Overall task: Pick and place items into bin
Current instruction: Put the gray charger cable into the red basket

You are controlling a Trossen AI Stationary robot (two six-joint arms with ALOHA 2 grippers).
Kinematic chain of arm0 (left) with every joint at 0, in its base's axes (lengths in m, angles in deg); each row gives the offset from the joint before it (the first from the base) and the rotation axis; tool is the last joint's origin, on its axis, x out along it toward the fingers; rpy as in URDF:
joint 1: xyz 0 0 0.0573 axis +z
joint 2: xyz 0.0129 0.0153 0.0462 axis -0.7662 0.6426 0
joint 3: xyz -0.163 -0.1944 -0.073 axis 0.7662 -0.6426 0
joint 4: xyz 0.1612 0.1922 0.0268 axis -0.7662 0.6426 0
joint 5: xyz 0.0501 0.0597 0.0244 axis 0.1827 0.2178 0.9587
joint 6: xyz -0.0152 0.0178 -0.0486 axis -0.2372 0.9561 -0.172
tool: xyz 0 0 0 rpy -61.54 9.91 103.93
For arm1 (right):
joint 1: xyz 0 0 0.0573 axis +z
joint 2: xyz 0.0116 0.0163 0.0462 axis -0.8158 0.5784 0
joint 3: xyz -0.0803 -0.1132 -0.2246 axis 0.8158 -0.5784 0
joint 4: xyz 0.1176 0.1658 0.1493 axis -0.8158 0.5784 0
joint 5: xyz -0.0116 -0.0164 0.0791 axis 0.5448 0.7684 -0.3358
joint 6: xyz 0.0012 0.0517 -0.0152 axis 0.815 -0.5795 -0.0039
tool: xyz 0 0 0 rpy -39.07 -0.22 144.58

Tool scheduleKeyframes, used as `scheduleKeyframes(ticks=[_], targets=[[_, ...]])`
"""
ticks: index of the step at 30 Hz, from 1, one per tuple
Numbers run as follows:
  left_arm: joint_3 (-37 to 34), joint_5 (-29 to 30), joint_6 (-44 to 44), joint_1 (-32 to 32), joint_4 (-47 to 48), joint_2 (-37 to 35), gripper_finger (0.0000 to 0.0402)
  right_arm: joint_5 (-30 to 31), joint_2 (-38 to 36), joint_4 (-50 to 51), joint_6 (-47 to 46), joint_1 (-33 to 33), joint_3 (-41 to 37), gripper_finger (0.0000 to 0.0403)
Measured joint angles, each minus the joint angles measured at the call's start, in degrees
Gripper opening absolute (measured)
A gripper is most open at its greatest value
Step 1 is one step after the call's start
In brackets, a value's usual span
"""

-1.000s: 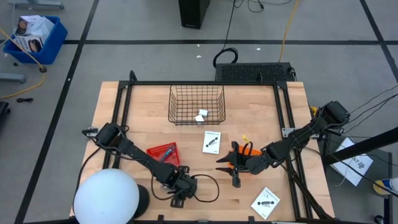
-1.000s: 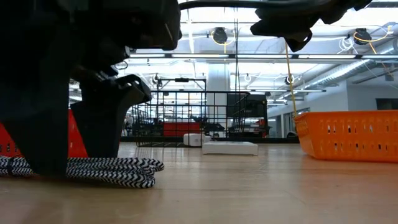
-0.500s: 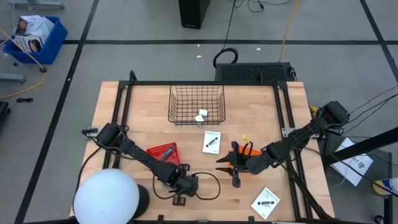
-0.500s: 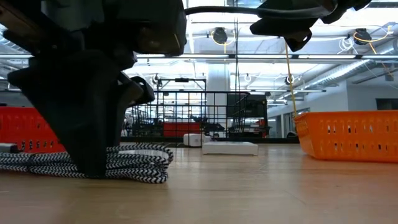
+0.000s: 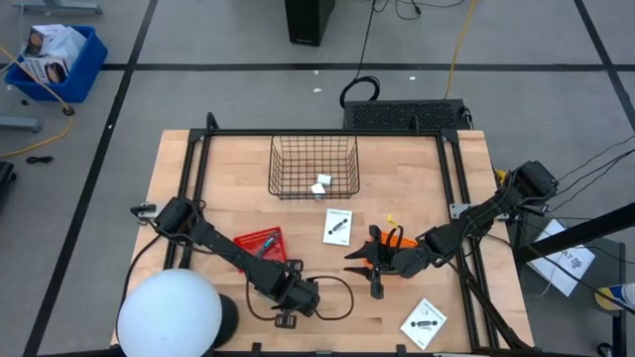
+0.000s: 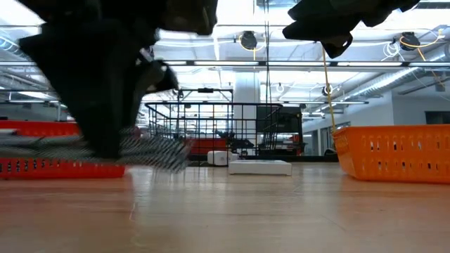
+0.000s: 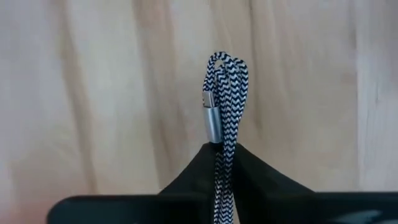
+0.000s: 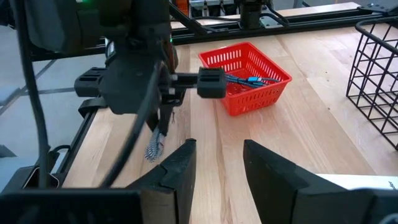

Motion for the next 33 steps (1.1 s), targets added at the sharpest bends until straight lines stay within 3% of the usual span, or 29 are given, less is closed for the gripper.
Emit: scheduleKeyframes(ticks=[3, 14, 17, 27, 33], targets=[[0.74, 3.0, 1.46, 0.0, 1.46, -0.09, 0.001, -0.02, 0.0, 0.02, 0.0, 0.0, 0.0, 0.0125], [7.72, 6.99, 1.81, 0.33, 11.38, -0.2, 0.0009, -0.05, 0.0, 0.02, 0.02, 0.0, 0.0, 0.0125], [9.62, 10.68, 1.61, 0.53, 15.05, -1.37, 0.001, -0.07, 0.0, 0.04, -0.08, 0.0, 0.0, 0.0125], [9.62, 23.47, -7.74, 1.79, 26.76, -10.11, 0.0008, -0.23, 0.0, 0.44, -0.11, 0.0, 0.0, 0.0125], [9.57, 24.83, -11.12, 4.12, 33.2, -11.86, 0.0023, -0.3, 0.0, 0.44, -0.11, 0.0, 0.0, 0.0125]])
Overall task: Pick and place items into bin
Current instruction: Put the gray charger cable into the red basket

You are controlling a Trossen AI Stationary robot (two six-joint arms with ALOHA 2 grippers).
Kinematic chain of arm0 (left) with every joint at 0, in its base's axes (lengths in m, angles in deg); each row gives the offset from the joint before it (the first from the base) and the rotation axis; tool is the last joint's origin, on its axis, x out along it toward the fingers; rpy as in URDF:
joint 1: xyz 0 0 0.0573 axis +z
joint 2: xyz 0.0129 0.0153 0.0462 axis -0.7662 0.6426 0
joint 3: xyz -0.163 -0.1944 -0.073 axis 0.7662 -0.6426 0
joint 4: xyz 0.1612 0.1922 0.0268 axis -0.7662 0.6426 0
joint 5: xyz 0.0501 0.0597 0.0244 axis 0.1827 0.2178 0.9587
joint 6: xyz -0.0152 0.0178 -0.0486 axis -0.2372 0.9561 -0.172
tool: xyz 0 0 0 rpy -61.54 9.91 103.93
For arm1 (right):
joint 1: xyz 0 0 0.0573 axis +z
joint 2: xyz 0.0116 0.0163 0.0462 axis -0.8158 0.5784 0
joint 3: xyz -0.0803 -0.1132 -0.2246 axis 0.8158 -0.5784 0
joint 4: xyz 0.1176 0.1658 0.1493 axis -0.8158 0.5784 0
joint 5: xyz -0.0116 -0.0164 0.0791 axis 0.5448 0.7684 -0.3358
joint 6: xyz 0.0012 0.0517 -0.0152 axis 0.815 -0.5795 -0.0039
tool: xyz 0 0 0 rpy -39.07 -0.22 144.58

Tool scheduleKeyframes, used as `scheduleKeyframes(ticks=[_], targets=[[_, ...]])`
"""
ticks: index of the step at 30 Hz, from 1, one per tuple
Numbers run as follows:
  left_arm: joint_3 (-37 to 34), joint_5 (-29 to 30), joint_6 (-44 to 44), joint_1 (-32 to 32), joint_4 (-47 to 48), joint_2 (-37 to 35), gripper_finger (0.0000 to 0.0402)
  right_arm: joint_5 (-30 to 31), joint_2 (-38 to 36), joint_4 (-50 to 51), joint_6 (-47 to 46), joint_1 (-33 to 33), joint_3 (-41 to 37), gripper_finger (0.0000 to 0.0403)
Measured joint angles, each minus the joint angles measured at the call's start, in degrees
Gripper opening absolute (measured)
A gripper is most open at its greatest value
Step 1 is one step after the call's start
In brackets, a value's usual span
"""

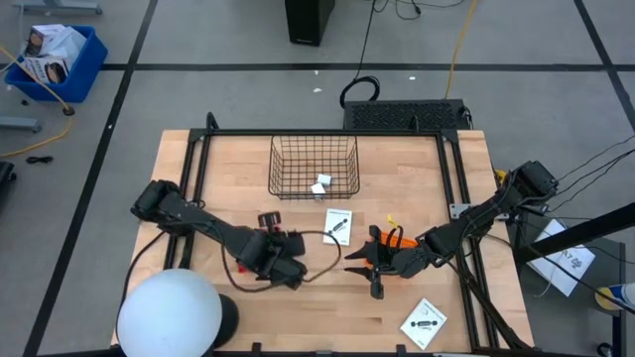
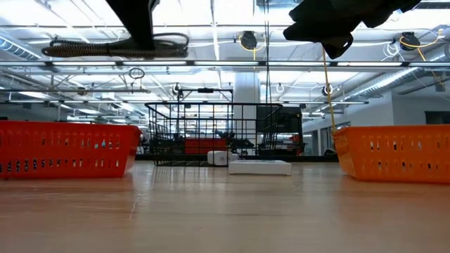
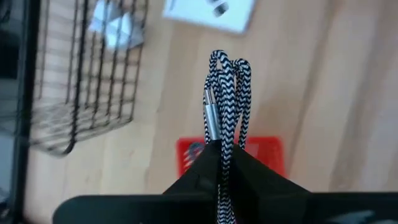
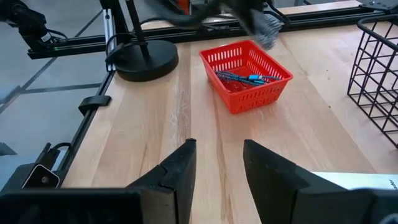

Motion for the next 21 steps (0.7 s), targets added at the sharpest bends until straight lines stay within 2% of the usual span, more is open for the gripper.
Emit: scheduleKeyframes(ticks=[5, 11, 16, 21], targets=[[-2.38, 0.14, -2.03, 1.37, 2.04, -0.1, 0.0008, 0.0, 0.0, 0.0, -0.02, 0.01, 0.0, 0.0125], [-10.53, -1.6, -5.39, 2.17, 0.17, -0.02, 0.0025, 0.0, 0.0, -0.02, -1.13, 0.02, -1.34, 0.0125], [-16.39, -3.92, -5.51, 1.94, -8.22, -2.57, 0.0007, 0.06, 0.0, -0.51, -1.55, 0.02, -2.21, 0.0125], [-24.0, -5.99, -5.26, 2.28, -16.54, -10.49, 0.0024, 0.06, 0.0, -2.95, -1.23, 0.02, -2.21, 0.0125]])
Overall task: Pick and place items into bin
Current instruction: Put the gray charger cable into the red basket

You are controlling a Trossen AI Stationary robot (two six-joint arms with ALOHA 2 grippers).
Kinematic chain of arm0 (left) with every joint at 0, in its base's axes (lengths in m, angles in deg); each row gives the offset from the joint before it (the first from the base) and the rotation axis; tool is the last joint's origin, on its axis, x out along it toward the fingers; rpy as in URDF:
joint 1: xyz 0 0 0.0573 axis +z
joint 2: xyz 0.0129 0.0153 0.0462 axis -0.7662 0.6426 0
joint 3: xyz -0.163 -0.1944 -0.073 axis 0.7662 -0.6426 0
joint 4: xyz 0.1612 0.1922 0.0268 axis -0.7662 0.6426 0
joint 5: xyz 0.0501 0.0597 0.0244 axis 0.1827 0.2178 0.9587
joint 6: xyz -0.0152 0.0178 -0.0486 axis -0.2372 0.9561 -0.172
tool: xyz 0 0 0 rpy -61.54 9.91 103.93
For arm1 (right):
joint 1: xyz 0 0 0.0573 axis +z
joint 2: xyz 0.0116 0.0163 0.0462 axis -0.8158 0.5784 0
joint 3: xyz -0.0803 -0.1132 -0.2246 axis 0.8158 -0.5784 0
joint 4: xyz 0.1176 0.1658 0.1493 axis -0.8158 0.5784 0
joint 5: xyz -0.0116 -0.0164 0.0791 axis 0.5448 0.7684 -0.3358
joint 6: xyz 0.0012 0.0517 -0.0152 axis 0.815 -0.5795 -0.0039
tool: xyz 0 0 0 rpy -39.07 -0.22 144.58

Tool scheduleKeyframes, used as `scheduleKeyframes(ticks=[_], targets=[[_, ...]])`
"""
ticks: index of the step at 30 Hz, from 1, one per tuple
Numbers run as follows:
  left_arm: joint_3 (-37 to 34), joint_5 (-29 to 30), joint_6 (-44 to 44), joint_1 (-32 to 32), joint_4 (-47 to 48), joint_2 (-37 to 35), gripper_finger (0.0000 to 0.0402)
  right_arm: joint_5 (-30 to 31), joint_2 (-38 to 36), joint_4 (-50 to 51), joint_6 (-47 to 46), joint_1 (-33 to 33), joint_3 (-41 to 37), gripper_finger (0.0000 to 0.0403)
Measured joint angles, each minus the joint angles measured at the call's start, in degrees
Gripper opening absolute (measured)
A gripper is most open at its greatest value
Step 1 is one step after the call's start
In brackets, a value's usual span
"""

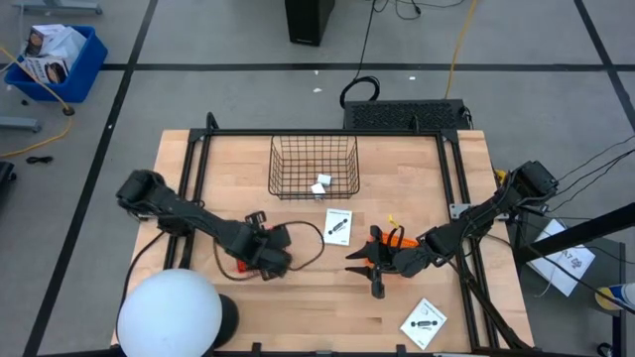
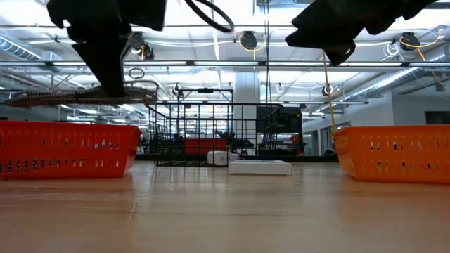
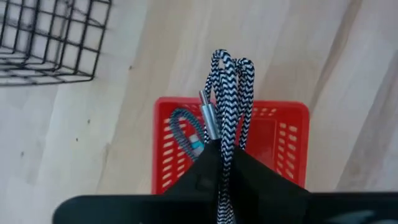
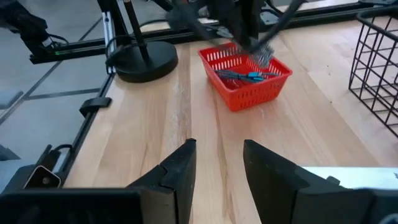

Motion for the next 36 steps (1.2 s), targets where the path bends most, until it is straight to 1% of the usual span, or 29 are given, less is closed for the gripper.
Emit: scheduleKeyframes(ticks=[2, 6, 9, 12, 14, 17, 20, 22, 25, 30, 32, 34, 36], targets=[[-3.24, -0.08, -1.03, 0.31, -2.58, -4.0, 0.0024, 0.0, 0.0, -0.09, 0.1, 0.0, 0.0, 0.0125], [-9.14, -2.04, -3.03, 1.58, -6.36, -11.38, 0.0008, 0.04, 0.0, -0.09, 0.1, 0.0, 0.0, 0.0125], [-12.56, -5.07, -3.57, 3.3, -8.71, -15.65, 0.0016, 0.05, 0.0, -0.09, 0.12, -0.02, 0.0, 0.0125], [-14.95, -7.49, -3.15, 4.93, -10.45, -17.93, 0.0027, 0.09, 0.0, -0.11, 0.12, -0.02, 0.0, 0.0125], [-15.68, -8.6, -2.32, 5.67, -11.26, -18.27, 0.0022, 0.12, 0.0, -0.11, 0.12, -0.02, 0.0, 0.0125], [-16.04, -8.78, -0.31, 6.44, -13.7, -18.13, 0.0008, 0.13, 0.0, -0.11, 0.13, -0.09, 0.0, 0.0125], [-16.06, -10.35, 1.37, 7.24, -17.88, -17.75, 0.0014, 0.13, 0.0, -0.11, 0.12, -0.11, 0.0, 0.0125], [-16.05, -12.23, 1.53, 7.72, -17.97, -17.68, 0.0025, 0.13, 0.0, -0.11, 0.12, -0.11, 0.0, 0.0125], [-16.05, -11.98, 0.69, 7.82, -17.18, -17.68, 0.003, 0.14, 0.0, -0.11, 0.12, -0.11, 0.0, 0.0125], [-16.05, -11.79, 0.31, 7.6, -18.25, -17.68, 0.001, 0.13, 0.0, -0.1, 0.12, -0.11, 0.0, 0.0125], [-16.05, -11.76, 0.05, 7.6, -18.37, -17.68, 0.0008, 0.13, 0.0, -0.09, 0.12, -0.11, 0.0, 0.0125], [-16.05, -11.76, -0.1, 7.6, -18.29, -17.68, 0.0017, 0.13, 0.0, -0.09, 0.12, -0.11, 0.0, 0.0125], [-16.05, -11.79, -0.09, 7.6, -18.29, -17.68, 0.0036, 0.13, 0.0, -0.11, 0.12, -0.11, 0.0, 0.0125]])
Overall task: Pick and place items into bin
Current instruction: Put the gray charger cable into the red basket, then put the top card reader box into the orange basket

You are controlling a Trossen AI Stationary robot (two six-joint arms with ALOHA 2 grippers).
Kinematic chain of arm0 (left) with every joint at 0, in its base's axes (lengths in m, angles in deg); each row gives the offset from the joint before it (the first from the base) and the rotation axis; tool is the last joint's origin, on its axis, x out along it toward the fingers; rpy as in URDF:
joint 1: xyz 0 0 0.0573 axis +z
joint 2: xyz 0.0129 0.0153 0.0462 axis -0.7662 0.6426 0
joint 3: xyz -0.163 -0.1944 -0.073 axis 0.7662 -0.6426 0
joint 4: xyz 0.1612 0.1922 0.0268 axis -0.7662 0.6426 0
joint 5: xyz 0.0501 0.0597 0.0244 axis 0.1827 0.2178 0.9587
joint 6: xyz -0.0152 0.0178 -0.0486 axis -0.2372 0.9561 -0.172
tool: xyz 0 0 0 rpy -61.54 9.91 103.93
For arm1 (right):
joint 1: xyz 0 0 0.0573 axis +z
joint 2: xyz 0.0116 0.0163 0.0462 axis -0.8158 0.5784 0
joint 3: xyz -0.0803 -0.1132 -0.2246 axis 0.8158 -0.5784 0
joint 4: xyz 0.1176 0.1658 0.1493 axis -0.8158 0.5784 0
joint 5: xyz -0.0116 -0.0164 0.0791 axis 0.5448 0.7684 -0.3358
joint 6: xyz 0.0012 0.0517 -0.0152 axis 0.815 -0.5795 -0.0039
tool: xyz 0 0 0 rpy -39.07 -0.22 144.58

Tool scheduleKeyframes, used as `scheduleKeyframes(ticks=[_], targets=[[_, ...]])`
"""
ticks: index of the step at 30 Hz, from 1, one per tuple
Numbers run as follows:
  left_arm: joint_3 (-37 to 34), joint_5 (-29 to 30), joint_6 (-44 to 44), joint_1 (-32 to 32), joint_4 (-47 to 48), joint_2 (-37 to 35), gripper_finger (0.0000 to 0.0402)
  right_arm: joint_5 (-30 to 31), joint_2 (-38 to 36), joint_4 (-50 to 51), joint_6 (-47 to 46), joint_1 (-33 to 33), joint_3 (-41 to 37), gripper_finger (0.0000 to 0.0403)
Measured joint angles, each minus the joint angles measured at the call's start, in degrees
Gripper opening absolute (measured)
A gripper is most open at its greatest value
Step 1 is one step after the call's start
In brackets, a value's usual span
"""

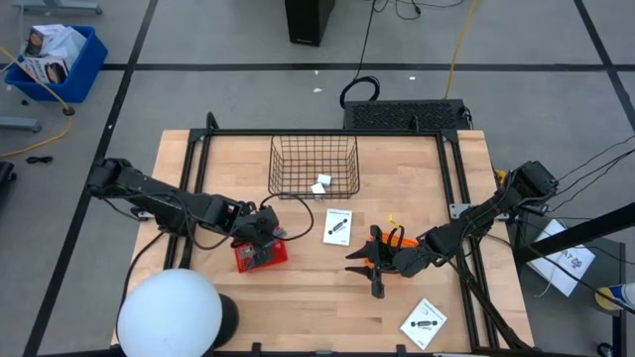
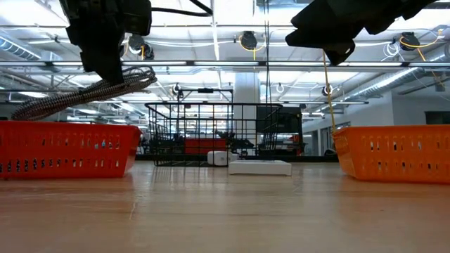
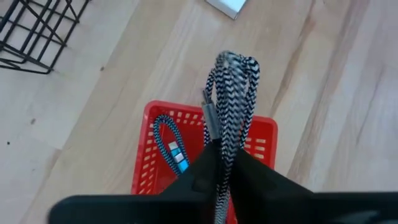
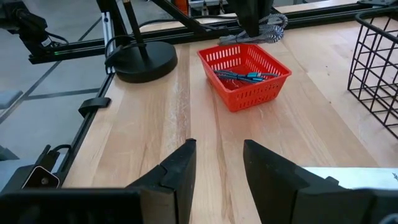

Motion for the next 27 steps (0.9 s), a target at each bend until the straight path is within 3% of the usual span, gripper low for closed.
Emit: scheduleKeyframes(ticks=[6, 17, 27], targets=[[0.0, -0.29, -0.24, 0.0, 0.12, 0.0, 0.0079, 0.0, 0.0, 0.01, 0.0, -0.02, 0.0, 0.0125], [0.0, -0.22, -0.13, 0.0, -0.76, 0.0, 0.0076, 0.0, 0.0, 0.0, 0.02, -0.02, 0.0, 0.0125], [0.02, 0.21, 7.05, 0.0, -13.34, 0.0, 0.0076, 0.02, 0.0, -0.6, 0.23, -0.02, 0.0, 0.0125]])
